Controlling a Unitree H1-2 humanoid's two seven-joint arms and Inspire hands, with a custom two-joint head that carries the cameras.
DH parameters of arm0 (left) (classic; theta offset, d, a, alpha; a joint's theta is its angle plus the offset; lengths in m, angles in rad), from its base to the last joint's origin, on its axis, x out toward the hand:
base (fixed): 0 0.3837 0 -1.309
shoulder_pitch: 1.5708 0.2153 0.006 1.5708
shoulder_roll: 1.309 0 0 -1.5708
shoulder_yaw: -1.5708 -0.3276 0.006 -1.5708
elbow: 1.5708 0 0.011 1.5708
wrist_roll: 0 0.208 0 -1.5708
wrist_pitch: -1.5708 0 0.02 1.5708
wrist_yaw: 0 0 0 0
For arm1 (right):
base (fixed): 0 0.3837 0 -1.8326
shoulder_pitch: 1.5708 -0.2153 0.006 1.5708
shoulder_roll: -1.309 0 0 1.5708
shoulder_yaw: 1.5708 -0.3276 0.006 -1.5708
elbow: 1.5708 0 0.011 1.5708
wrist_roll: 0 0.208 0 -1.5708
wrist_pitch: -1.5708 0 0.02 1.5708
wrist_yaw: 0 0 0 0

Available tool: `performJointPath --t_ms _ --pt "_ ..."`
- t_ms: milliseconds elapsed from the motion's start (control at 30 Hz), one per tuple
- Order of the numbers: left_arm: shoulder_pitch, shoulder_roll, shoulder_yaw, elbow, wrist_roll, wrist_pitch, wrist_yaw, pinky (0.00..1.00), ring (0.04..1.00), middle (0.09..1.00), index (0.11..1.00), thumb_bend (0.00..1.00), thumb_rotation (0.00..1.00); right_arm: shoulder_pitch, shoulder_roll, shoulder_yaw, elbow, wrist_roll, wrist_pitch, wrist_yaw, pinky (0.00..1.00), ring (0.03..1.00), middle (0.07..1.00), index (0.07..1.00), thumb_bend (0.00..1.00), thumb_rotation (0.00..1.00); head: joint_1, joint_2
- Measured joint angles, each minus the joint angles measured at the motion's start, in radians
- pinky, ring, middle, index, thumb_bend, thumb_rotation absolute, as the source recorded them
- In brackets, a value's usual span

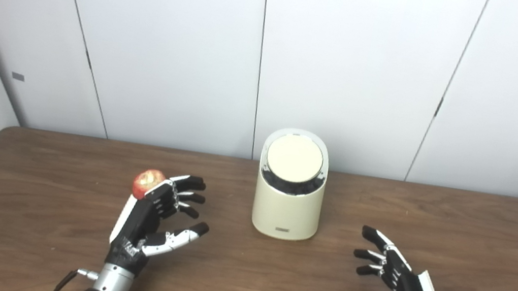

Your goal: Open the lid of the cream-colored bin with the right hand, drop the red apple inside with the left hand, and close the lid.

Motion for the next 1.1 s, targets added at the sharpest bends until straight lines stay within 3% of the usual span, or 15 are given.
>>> performJointPath --t_ms 67,233,533,767,967,1100 --pt "-0.005 -0.001 0.000 0.009 -0.003 -0.002 0.000 0.55 0.687 0.750 0.750 0.63 0.00 -0.008 0.001 -0.001 0.003 -0.010 0.002 -0.005 0.64 0.759 0.847 0.858 0.70 0.26 -0.003 -0.006" --pt "-0.027 -0.001 0.001 0.042 -0.008 -0.007 -0.005 0.54 0.688 0.753 0.753 0.62 0.00 -0.075 0.011 0.003 0.014 -0.093 0.009 -0.049 0.68 0.840 0.900 0.879 0.72 0.39 -0.015 -0.025" --pt "-0.037 -0.004 0.001 0.051 -0.008 -0.025 -0.005 0.54 0.683 0.753 0.749 0.63 0.02 -0.235 0.012 0.018 -0.015 -0.163 0.187 -0.039 0.77 0.901 0.924 0.994 0.83 0.50 -0.018 -0.032" --pt "-0.042 -0.005 0.006 0.059 -0.008 -0.026 -0.002 0.56 0.682 0.756 0.753 0.64 0.07 -0.309 0.012 0.018 -0.012 -0.194 0.284 -0.041 0.79 0.896 0.924 0.996 0.86 0.51 -0.026 -0.026" --pt "-0.043 -0.005 0.006 0.061 -0.006 -0.026 0.002 0.56 0.686 0.755 0.749 0.64 0.07 -0.383 0.012 0.022 -0.010 -0.216 0.369 -0.040 0.75 0.896 0.975 1.000 0.87 0.42 -0.026 -0.023" --pt "-0.044 -0.006 0.006 0.061 -0.006 -0.026 0.002 0.55 0.684 0.758 0.758 0.64 0.08 -0.433 0.011 0.040 0.004 -0.257 0.420 -0.042 0.73 0.893 0.971 1.000 0.87 0.46 -0.025 -0.022"
